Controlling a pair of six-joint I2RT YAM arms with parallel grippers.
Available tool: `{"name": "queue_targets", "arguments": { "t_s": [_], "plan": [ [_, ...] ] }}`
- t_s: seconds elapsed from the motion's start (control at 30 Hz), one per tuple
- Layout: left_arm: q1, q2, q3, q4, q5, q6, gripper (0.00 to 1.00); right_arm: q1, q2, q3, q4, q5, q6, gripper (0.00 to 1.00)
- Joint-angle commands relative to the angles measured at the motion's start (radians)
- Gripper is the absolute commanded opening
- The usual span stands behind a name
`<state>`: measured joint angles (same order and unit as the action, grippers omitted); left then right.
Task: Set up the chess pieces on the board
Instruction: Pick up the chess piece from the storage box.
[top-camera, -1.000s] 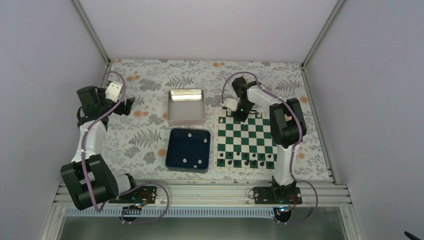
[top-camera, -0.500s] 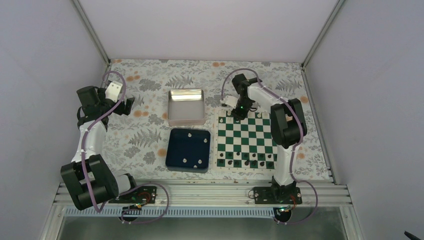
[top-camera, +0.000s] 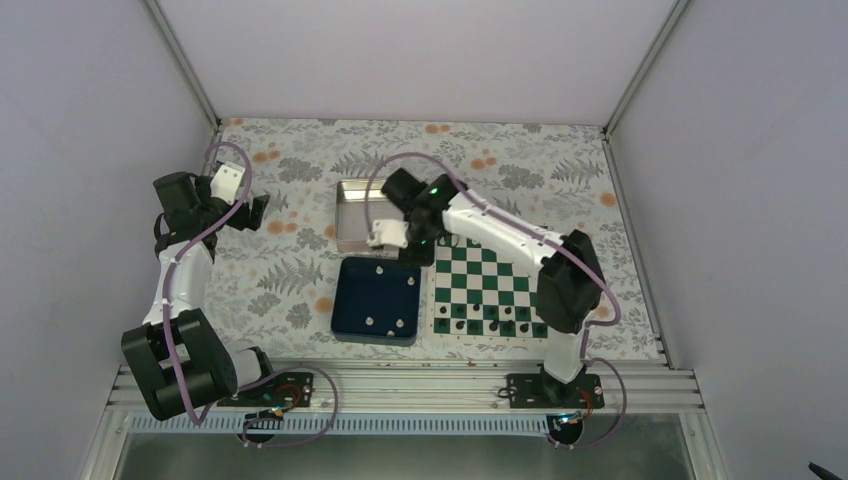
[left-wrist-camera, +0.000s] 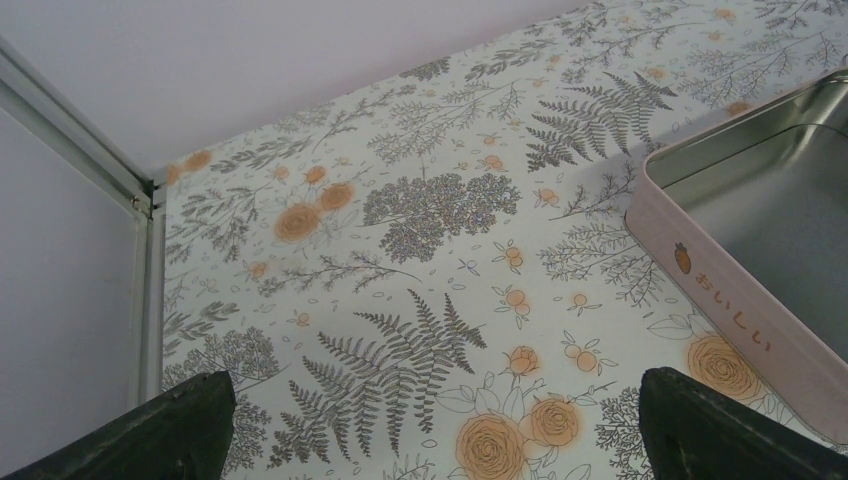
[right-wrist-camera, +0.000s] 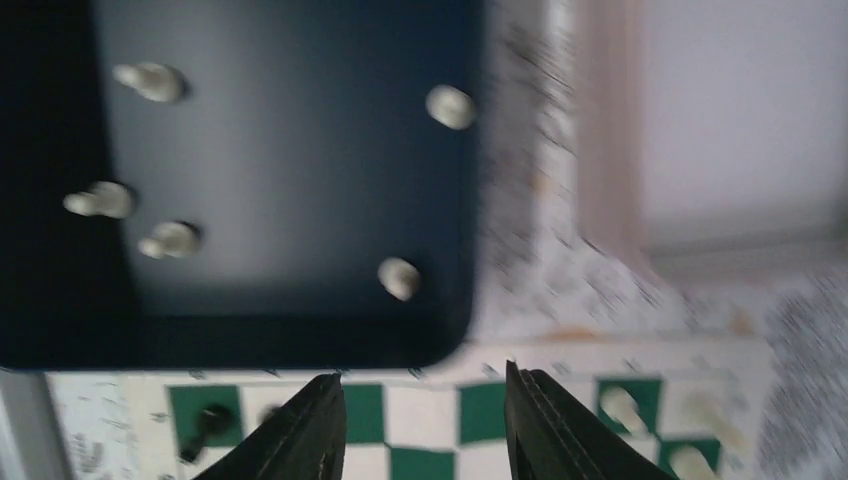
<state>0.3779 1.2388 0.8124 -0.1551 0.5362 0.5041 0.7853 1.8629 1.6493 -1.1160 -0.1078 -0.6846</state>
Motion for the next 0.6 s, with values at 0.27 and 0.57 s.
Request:
{"name": "queue_targets", "arguments": {
  "t_s": [0.27,0.57],
  "plan": [
    [0.010,-0.018,-0.002,0.008,0.033,-0.001,1.00,0.154,0.158,0.017,-0.023,0.130,0.084,0.43],
    [0.018,-0.020,-0.007,0.012,0.043,0.000,1.00,0.181,0.213,0.010,-0.027,0.189,0.099,0.41]
  ]
}}
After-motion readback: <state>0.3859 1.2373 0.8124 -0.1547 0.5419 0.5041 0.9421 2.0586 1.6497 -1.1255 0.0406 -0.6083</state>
